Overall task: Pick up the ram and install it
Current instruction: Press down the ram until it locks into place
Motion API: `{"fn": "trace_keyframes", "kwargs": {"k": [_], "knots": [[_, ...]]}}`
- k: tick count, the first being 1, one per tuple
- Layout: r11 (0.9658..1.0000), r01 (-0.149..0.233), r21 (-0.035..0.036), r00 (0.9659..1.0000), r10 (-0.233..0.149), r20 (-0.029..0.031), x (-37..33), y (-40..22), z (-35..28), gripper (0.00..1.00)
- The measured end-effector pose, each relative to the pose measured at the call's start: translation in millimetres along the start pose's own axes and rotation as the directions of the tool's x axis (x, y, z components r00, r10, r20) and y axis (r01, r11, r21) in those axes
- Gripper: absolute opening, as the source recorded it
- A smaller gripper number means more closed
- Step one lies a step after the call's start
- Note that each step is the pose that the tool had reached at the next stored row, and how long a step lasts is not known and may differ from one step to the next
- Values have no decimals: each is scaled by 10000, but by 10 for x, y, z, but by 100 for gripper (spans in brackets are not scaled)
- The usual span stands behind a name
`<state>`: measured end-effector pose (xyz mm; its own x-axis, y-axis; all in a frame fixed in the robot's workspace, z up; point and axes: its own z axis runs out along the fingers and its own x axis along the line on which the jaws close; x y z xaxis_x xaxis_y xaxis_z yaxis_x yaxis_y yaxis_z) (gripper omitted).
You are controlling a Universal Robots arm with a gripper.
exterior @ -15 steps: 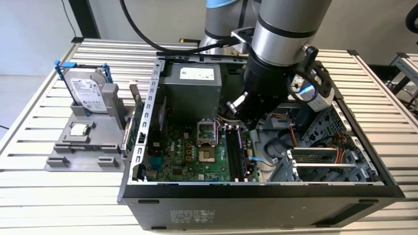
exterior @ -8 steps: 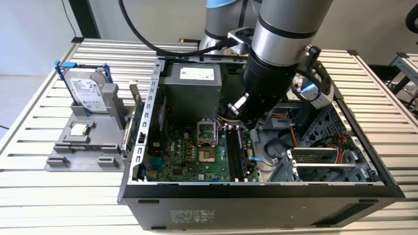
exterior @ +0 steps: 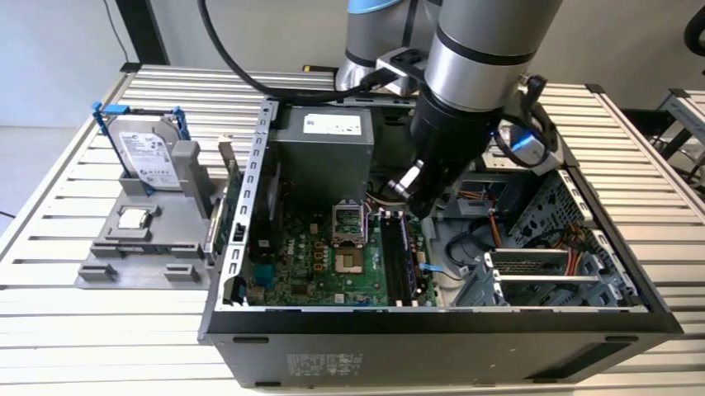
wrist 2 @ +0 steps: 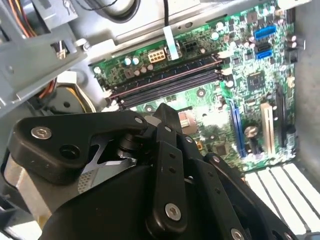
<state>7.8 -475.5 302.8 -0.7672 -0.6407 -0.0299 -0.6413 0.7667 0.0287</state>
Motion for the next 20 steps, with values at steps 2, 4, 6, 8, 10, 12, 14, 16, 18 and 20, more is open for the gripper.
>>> {"fn": "trace_keyframes", "kwargs": {"k": [2,4,6,8,10,12,14,16,18,20], "knots": [[9994,360,-11,9994,-360,-10,0,0,0,0],[9975,713,-22,9975,-713,-20,0,0,0,0],[9941,1081,-33,9941,-1082,-31,0,0,0,0],[9894,1449,-46,9894,-1449,-39,0,0,2,0],[9836,1803,-58,9836,-1803,-48,0,0,2,0],[9764,2160,-71,9764,-2160,-56,0,0,3,0],[9677,2521,-84,9677,-2521,-63,0,0,5,0],[9581,2861,-97,9581,-2862,-70,0,0,6,0],[9469,3215,-111,9469,-3216,-77,0,0,7,0],[9347,3552,-125,9347,-3553,-83,0,0,8,0]]}}
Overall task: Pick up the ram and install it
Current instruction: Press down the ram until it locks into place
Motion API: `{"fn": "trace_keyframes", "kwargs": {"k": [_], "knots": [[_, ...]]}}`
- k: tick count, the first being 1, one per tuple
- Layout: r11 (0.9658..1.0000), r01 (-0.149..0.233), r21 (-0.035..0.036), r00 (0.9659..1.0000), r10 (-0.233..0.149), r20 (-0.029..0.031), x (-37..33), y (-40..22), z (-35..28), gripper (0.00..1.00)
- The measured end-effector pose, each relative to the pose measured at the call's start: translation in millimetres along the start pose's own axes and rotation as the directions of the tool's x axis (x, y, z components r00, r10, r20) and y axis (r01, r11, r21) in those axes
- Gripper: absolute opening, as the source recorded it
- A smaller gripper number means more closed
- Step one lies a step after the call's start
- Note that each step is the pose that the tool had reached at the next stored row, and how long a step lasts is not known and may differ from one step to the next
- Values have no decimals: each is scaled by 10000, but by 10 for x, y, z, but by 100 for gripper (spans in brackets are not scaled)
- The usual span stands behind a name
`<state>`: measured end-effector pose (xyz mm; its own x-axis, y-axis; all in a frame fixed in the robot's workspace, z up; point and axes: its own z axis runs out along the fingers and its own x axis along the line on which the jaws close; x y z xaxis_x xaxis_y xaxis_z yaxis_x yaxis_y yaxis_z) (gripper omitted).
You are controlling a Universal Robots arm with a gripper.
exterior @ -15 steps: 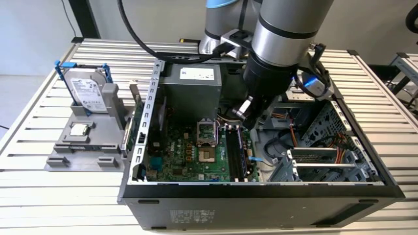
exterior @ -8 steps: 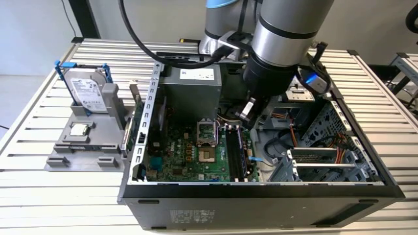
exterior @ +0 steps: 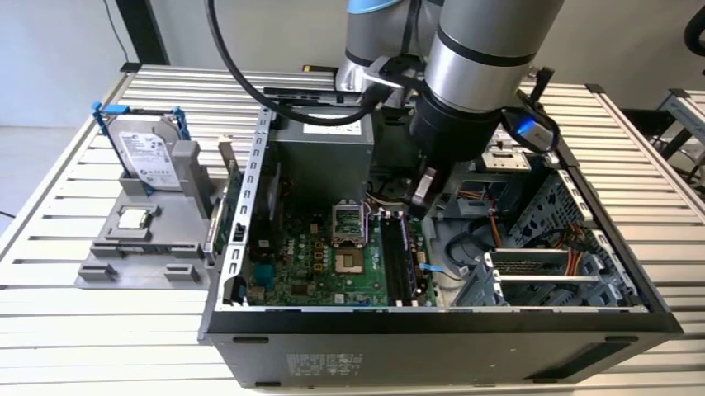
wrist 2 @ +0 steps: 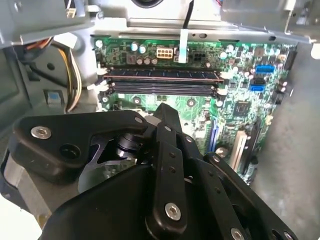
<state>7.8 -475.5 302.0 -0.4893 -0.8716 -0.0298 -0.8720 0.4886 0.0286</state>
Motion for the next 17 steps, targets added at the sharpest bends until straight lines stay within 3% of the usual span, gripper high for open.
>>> {"fn": "trace_keyframes", "kwargs": {"k": [4,8,13,17], "knots": [[9975,708,-22,9975,-709,-19,0,0,5,0],[9906,1368,-44,9906,-1368,-35,0,0,15,0],[9759,2181,-66,9759,-2182,-55,1,-1,23,0],[9604,2787,-79,9603,-2787,-64,1,-1,27,0]]}}
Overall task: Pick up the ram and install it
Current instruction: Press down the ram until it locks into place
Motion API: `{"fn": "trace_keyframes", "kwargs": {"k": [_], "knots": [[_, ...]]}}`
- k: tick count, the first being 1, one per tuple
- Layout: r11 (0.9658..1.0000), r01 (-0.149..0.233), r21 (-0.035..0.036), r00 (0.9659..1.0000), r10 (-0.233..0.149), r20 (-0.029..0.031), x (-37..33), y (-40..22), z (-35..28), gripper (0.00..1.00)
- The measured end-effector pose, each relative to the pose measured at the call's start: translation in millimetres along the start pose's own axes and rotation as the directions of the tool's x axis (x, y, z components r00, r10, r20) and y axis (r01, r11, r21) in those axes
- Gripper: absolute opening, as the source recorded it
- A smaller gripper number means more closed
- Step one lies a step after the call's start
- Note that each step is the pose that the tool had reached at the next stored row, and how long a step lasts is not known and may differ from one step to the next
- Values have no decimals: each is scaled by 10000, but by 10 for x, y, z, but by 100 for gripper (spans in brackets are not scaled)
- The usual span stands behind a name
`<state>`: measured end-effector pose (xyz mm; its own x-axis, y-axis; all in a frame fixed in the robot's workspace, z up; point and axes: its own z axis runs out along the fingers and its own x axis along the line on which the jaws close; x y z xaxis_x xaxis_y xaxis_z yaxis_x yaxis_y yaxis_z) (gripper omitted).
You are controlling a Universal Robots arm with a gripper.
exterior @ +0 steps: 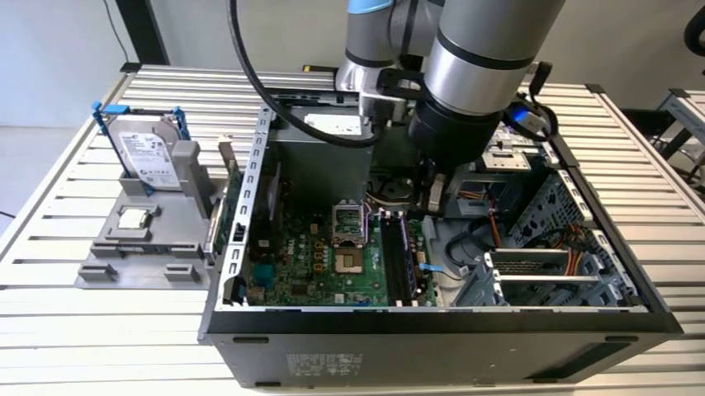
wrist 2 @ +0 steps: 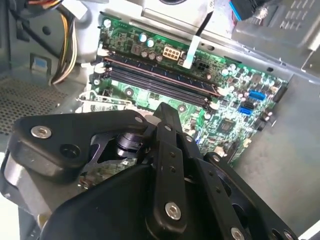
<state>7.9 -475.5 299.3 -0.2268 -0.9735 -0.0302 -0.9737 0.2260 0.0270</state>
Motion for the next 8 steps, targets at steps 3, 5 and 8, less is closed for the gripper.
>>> {"fn": "trace_keyframes", "kwargs": {"k": [3,5,8], "knots": [[9988,480,11,9988,-480,-7,0,-1,3,0],[9969,791,23,9969,-791,-11,0,0,5,0],[9923,1237,50,9923,-1237,-16,0,-1,6,0]]}}
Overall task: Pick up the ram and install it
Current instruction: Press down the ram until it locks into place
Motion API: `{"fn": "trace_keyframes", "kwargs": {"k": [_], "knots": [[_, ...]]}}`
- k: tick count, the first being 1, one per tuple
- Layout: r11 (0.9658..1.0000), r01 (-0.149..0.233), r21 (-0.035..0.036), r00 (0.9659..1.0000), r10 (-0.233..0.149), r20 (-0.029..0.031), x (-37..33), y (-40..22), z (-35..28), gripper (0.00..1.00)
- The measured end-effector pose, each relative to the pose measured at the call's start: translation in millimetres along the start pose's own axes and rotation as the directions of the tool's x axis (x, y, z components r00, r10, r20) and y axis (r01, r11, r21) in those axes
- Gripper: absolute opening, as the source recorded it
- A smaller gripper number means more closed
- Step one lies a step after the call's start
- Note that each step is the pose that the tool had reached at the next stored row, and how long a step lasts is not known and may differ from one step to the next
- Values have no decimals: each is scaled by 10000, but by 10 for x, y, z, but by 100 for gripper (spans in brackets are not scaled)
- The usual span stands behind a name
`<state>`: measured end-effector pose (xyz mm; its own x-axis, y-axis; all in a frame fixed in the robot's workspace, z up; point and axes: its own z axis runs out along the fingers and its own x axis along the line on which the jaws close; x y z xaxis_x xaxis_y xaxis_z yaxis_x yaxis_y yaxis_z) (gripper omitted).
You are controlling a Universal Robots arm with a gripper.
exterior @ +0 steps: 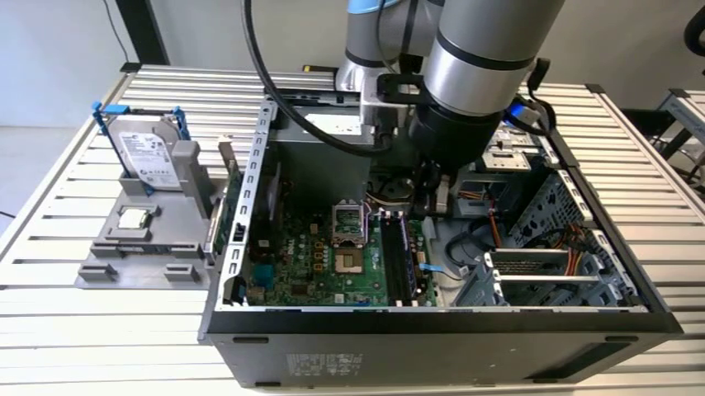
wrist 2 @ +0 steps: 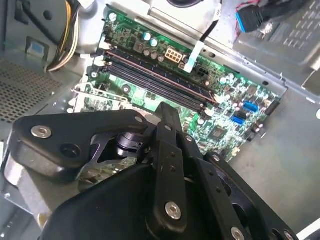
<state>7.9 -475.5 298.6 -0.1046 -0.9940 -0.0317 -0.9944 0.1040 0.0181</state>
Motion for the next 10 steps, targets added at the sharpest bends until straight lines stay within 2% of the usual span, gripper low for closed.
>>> {"fn": "trace_keyframes", "kwargs": {"k": [5,10], "knots": [[9983,588,27,9983,-588,-6,-1,-5,3,0],[9976,687,31,9976,-687,-8,-1,-8,4,0]]}}
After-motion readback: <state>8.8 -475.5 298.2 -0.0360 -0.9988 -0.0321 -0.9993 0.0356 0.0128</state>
